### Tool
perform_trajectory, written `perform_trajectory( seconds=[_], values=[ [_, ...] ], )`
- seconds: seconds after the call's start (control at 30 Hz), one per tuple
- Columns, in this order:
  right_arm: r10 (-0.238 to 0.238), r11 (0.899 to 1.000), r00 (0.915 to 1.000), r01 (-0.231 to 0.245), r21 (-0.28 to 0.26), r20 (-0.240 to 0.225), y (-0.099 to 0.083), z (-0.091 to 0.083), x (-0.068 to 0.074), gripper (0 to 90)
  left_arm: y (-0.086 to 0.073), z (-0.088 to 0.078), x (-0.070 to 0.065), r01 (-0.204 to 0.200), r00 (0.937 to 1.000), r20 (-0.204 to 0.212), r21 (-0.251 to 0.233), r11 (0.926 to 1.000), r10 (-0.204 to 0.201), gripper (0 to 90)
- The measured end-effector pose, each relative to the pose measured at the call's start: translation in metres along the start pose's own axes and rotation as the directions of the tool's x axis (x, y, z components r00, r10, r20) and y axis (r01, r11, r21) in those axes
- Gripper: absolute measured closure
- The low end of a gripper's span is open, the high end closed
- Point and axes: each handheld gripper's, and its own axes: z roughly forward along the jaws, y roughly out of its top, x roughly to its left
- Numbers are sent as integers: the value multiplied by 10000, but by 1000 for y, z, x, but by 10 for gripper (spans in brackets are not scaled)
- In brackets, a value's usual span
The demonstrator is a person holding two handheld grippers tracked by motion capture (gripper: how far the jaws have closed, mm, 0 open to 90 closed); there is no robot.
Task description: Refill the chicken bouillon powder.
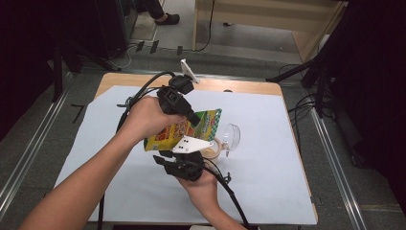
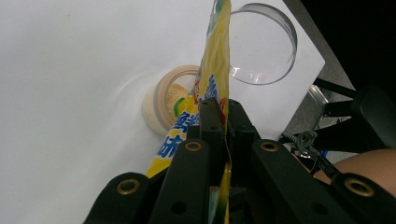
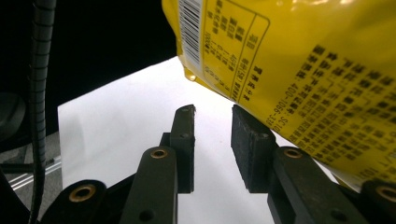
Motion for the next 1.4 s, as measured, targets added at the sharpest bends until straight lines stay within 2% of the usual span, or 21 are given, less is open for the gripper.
perform_trajectory(
  seconds=[0.17, 0.23, 0.83, 0.93, 1.13, 1.4],
  values=[
    [-42, 9998, 10000, 40, -205, -75, 2, -3, 1, 717, -1, -1, 0, -3, 10000, 91, -81, 10000, 3, 888],
    [-46, 9999, 10000, 45, -91, -71, 3, -3, 1, 714, -1, -1, 0, 24, 9999, 141, -54, 10000, -24, 888],
    [-28, 9998, 9999, 26, -172, -103, 3, -3, -1, 714, 5, 2, -6, -145, 9999, -68, 73, 9999, 145, 889],
    [-63, 9999, 10000, 63, -139, 6, 3, -3, -1, 714, 6, 3, -8, -207, 9996, -176, 140, 9997, 209, 889],
    [-323, 9995, 9989, 323, -9, 330, 1, 0, 0, 716, 7, 3, -7, -88, 9998, -164, 160, 9998, 90, 890],
    [-216, 9997, 9993, 220, -141, 290, 1, 0, -1, 714, 8, 4, -7, -123, 9999, -114, 121, 9999, 125, 888]
  ],
)
